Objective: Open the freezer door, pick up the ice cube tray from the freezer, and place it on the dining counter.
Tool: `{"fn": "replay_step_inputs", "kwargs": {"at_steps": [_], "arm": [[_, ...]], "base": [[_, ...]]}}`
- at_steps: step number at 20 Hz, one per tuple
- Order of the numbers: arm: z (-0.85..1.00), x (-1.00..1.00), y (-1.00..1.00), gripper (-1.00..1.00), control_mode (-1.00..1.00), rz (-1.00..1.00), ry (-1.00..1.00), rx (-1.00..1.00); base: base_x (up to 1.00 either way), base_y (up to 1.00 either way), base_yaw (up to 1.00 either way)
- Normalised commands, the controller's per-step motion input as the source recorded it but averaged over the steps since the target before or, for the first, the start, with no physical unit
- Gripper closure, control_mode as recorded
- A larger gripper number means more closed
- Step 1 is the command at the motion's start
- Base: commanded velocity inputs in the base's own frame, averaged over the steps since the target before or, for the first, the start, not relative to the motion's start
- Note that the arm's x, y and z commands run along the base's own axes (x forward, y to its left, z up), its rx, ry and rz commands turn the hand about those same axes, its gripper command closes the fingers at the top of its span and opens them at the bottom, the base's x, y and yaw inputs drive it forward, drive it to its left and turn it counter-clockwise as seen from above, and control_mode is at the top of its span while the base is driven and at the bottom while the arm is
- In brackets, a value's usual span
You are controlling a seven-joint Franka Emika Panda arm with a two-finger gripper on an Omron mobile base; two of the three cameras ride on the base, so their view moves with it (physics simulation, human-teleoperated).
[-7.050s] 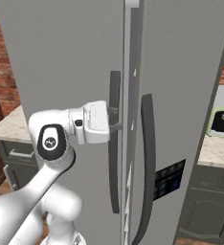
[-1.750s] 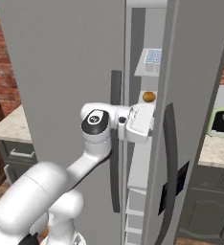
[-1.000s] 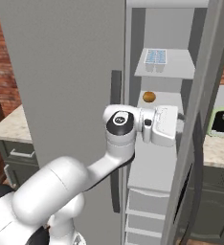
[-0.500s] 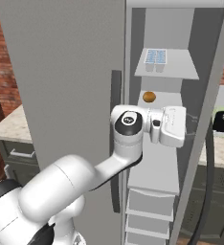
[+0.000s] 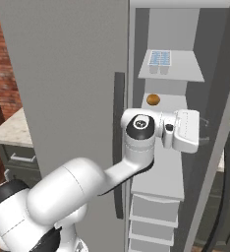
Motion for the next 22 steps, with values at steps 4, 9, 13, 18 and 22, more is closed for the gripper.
{"fn": "replay_step_inputs", "kwargs": {"at_steps": [4,9,13,18,22], "arm": [[0.0,0.0,-0.2,-1.0,-1.0,0.0,0.0,0.0],[0.0,0.0,-0.18,-1.0,-1.0,0.0,0.0,0.0],[0.0,0.0,-0.14,-1.0,-1.0,0.0,0.0,0.0],[0.0,0.0,-0.12,-1.0,-1.0,0.0,0.0,0.0],[0.0,0.0,-0.05,-1.0,-1.0,0.0,0.0,0.0]], "base": [[0.0,0.0,0.0],[0.0,0.0,0.0],[0.0,0.0,0.0],[0.0,0.0,0.0],[0.0,0.0,0.0]]}}
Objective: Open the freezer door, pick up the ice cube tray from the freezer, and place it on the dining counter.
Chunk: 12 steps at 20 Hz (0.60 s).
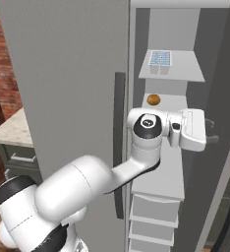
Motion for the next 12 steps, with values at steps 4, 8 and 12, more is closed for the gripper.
{"fn": "replay_step_inputs", "kwargs": {"at_steps": [4,8,12], "arm": [[0.0,0.0,0.01,-1.0,-1.0,0.0,0.0,0.0],[0.0,-0.06,0.27,-1.0,-1.0,0.0,0.0,0.0],[0.0,-0.07,0.46,-1.0,-1.0,0.03,0.01,0.0]], "base": [[0.0,0.0,0.0],[0.0,0.0,0.0],[0.0,0.0,0.0]]}}
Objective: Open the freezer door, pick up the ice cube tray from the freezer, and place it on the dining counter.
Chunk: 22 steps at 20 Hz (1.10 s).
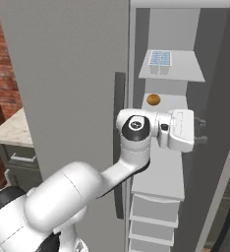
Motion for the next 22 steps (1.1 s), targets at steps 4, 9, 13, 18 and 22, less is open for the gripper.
{"fn": "replay_step_inputs", "kwargs": {"at_steps": [4,9,13,18,22], "arm": [[0.01,-0.24,0.77,-1.0,-1.0,0.09,0.06,0.0],[0.13,-0.35,0.76,-1.0,-1.0,0.11,0.05,0.0],[0.25,-0.35,0.67,-1.0,-1.0,0.12,0.06,0.0],[0.25,-0.37,0.63,-1.0,-1.0,0.11,0.03,0.0],[0.25,-0.42,0.59,-1.0,-1.0,0.12,0.03,0.0]], "base": [[0.0,0.0,0.0],[0.0,0.0,0.0],[0.0,0.0,0.0],[0.0,0.0,0.0],[0.0,0.0,0.0]]}}
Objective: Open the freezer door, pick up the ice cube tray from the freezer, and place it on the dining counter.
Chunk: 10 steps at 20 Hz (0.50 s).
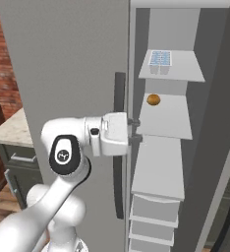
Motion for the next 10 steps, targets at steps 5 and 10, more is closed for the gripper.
{"fn": "replay_step_inputs", "kwargs": {"at_steps": [5,10], "arm": [[0.16,-0.31,0.6,-1.0,-1.0,0.15,0.03,0.0],[0.18,-0.19,0.65,-1.0,-1.0,0.12,0.05,0.0]], "base": [[0.0,0.0,0.0],[0.0,0.0,0.0]]}}
